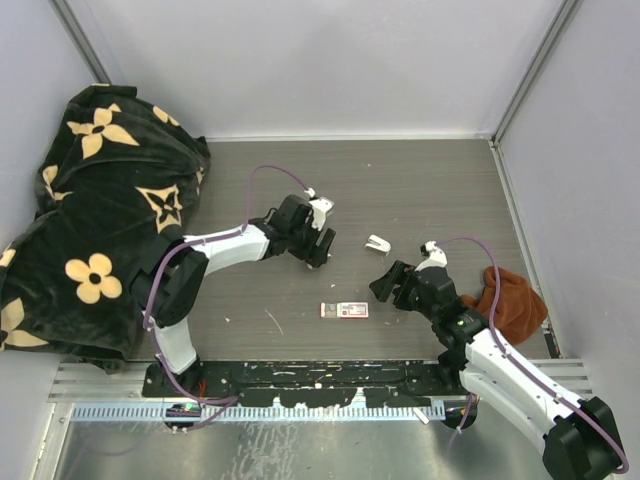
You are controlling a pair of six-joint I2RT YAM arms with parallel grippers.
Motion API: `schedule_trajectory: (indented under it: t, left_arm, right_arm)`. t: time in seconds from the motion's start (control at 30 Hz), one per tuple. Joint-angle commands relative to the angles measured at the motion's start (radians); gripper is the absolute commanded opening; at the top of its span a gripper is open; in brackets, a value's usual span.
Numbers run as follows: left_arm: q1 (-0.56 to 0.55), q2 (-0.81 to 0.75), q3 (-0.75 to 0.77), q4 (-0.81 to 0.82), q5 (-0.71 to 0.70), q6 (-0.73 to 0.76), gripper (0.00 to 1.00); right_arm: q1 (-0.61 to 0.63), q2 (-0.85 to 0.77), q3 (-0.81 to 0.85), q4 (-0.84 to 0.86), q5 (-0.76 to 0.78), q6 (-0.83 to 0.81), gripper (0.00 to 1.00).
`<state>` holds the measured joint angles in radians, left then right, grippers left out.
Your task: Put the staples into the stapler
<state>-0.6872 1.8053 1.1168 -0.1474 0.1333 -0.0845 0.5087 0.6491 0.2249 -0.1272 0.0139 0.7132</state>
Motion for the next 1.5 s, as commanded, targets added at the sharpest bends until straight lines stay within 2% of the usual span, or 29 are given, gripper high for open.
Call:
schedule_trajectory:
  t: [0.0,0.13,0.27,0.57,0.7,0.77,0.87,1.03,1.17,1.37,1.47]
  left_arm:
    - [-0.007,0.017,0.050,0.002,0.022,0.015,0.73]
    - [-0.009,0.048,0.074,-0.029,0.021,0.017,0.68]
    - [-0.015,0.056,0.088,-0.058,0.001,0.026,0.58]
    - [-0.022,0.072,0.078,-0.084,-0.003,0.030,0.48]
    - [-0.034,0.074,0.079,-0.095,-0.023,0.050,0.35]
    - [-0.050,0.056,0.066,-0.089,-0.061,0.062,0.22]
    - [-0.082,-0.013,0.011,-0.032,-0.120,0.087,0.10]
    - [-0.198,-0.224,-0.153,0.148,-0.225,0.188,0.01]
    - [-0.326,-0.393,-0.291,0.293,-0.347,0.285,0.00]
    - [-0.496,-0.546,-0.363,0.329,-0.476,0.379,0.00]
    - [-0.529,-0.592,-0.380,0.331,-0.484,0.389,0.00]
  right_arm:
    - [-0.001,0.000,-0.002,0.062,0.015,0.016,0.78]
    - [-0.001,0.001,-0.004,0.062,0.012,0.021,0.78]
    - [-0.001,-0.001,-0.007,0.058,0.012,0.024,0.78]
    - [-0.001,-0.006,-0.008,0.055,0.014,0.028,0.78]
    - [-0.001,-0.012,-0.008,0.047,0.012,0.031,0.78]
    - [-0.001,-0.015,0.004,0.034,0.004,0.036,0.78]
    - [-0.001,-0.020,0.030,0.023,-0.037,0.035,0.79]
    - [-0.001,-0.003,0.085,0.026,-0.186,0.021,0.84]
    - [-0.002,0.030,0.136,0.045,-0.330,0.005,0.86]
    - [-0.003,0.061,0.204,0.088,-0.510,-0.053,0.86]
    - [-0.002,0.056,0.212,0.123,-0.570,-0.058,0.84]
